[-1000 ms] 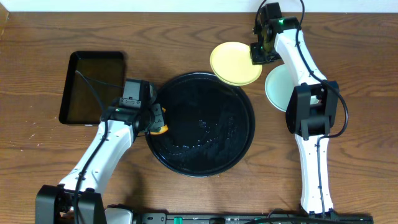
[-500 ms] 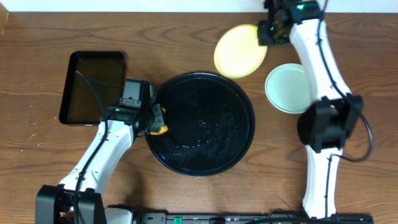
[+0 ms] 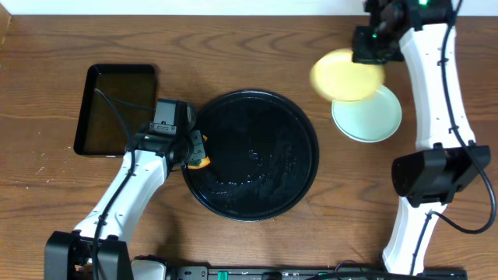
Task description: Clean dirty plates on tray and stack at the side
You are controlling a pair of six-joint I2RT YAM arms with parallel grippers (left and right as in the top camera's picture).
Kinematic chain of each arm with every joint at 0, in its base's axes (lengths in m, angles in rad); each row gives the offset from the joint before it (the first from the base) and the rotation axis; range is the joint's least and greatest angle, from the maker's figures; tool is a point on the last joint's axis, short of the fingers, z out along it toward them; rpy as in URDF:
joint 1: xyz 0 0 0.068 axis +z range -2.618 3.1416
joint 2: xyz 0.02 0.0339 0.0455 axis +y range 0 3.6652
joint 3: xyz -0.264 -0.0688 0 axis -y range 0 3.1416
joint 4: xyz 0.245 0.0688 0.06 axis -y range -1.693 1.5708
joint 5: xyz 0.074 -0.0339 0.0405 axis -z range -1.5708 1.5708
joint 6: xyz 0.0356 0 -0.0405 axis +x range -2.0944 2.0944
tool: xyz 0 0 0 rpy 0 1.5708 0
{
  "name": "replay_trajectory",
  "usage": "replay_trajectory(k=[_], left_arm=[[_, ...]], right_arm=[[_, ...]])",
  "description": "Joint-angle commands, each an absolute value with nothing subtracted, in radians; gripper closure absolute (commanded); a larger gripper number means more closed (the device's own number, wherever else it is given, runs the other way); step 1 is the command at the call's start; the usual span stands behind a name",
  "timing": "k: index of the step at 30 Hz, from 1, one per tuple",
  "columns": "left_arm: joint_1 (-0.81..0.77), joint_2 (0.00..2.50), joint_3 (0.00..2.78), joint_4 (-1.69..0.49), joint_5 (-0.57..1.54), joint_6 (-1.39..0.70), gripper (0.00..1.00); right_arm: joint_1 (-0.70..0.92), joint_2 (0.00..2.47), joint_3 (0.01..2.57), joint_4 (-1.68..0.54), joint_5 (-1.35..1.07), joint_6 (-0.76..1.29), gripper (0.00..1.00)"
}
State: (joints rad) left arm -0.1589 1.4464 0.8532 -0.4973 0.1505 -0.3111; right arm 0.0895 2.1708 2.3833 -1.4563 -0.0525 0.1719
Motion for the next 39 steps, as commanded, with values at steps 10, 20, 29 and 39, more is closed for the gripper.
replay_trajectory(k=[10, 20, 29, 39], left_arm=[[-0.154, 1.448, 0.868, -0.501, 0.139, -0.312, 0.92], [-0.154, 1.448, 0.868, -0.505, 0.139, -0.312, 0.92], [-0.154, 1.448, 0.868, -0.516, 0.139, -0.312, 0.92], [-0.154, 1.448, 0.868, -0.516, 0.139, -0.312, 0.92]], right_arm=[[-0.074, 2.161, 2.368, -1.501, 0.005, 0.157, 0.99], [-0.175, 2.188, 2.168, -1.123, 0.087, 0.373, 0.38], [-0.417, 2.362, 2.209, -0.93, -0.206, 0.596, 0.36], [-0.408, 2.537, 2.209, -0.672, -0.215, 0.704, 0.5]])
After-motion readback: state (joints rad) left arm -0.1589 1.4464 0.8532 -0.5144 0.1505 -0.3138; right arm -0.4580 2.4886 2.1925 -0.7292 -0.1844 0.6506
